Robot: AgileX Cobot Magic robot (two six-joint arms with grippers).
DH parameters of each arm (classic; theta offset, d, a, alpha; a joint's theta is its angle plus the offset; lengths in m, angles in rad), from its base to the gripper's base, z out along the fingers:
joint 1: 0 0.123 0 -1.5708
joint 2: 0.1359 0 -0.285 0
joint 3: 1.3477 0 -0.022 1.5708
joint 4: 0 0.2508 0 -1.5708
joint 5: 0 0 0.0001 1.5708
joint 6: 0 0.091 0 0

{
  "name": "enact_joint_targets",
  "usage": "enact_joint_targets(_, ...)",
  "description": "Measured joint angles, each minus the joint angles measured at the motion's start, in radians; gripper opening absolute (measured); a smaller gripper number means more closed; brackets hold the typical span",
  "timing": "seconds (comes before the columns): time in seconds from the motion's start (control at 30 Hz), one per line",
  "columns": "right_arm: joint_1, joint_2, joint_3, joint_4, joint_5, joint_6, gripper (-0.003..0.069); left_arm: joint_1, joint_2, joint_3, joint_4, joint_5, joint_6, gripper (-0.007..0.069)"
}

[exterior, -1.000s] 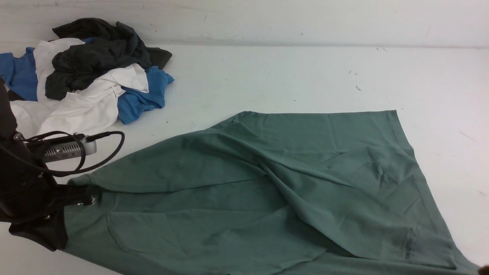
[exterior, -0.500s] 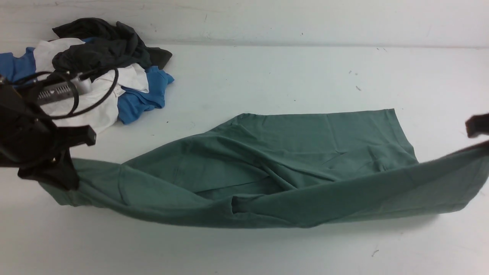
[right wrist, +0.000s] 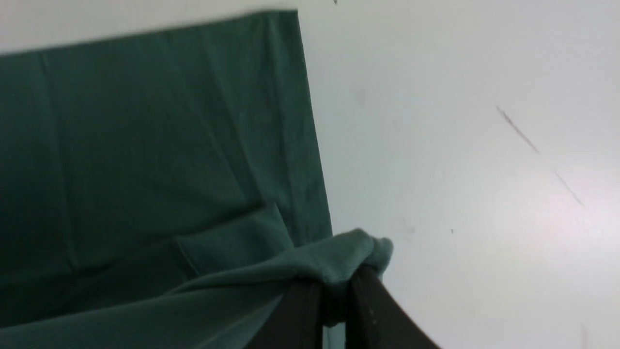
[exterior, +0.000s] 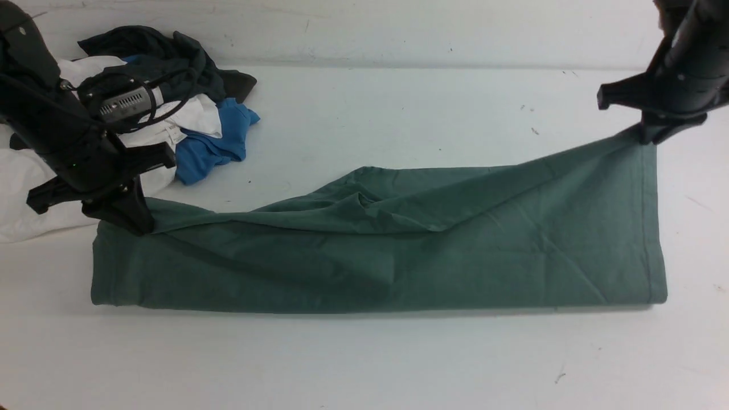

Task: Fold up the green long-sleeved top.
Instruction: Use both arms to drag the lower edge of the fabric forward and fold it over the upper edge

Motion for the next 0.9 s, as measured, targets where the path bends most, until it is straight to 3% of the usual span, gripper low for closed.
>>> enact_joint_targets(0.2, -0.016, 0.211, -0.23, 0.015, -0.031, 0.0, 0.0036, 0.0, 0.133, -0.095, -0.078, -0.113, -0.033, 0.0017)
enact_joint_targets(0.4, -0.02, 0.346, -0.279, 0.0, -0.158, 0.0, 0.0063, 0.0, 0.19, -0.103, -0.114, -0.192, -0.032, 0.0047)
enact_joint_targets(0.6, -0.028, 0.398, -0.305, -0.008, -0.223, 0.0, 0.0239, 0.001, 0.183, -0.114, -0.078, -0.216, -0.028, 0.0194)
enact_joint_targets(0.7, -0.029, 0.398, -0.388, -0.01, -0.118, 0.0, 0.0361, 0.001, 0.165, -0.18, -0.009, -0.16, -0.027, 0.0314)
enact_joint_targets(0.9, -0.032, 0.369, -0.491, 0.018, -0.005, -0.075, 0.0423, 0.002, 0.136, -0.317, 0.074, -0.008, -0.026, 0.0382)
